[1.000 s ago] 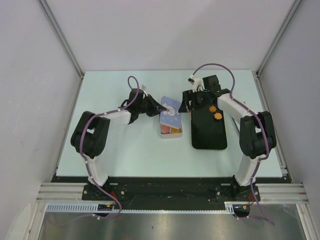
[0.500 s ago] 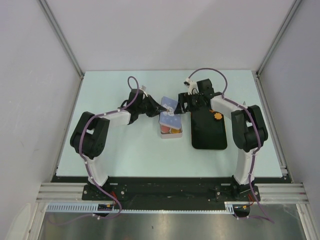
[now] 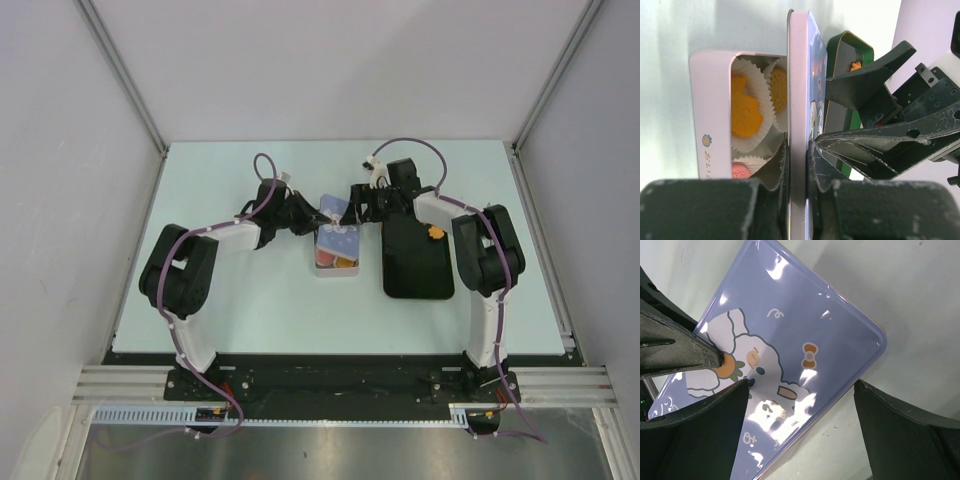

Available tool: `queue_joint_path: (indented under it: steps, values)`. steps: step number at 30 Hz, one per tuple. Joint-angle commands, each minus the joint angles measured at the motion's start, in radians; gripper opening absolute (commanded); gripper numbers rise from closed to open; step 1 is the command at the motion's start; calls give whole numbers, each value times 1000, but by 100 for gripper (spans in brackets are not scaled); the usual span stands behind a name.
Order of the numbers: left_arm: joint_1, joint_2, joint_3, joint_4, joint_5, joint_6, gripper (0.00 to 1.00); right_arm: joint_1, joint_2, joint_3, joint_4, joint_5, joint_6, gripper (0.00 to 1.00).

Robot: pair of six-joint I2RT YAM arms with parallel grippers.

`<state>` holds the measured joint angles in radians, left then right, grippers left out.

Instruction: Pack the cookies

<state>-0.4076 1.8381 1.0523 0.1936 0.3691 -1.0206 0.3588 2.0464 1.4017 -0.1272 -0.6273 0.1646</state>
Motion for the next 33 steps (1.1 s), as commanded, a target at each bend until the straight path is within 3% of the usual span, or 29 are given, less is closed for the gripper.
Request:
queue_joint_path:
  steps: [1, 15, 33]
  values:
    - [-10, -39, -14, -32, -30, 39, 15, 20, 26, 37, 50, -46, 26, 89]
    - [-11, -53, -3, -95, -21, 85, 29, 17, 24, 54, 57, -45, 27, 89]
    - [-11, -45, 37, -186, -18, 155, 31, 42, 24, 83, 11, -5, -14, 89]
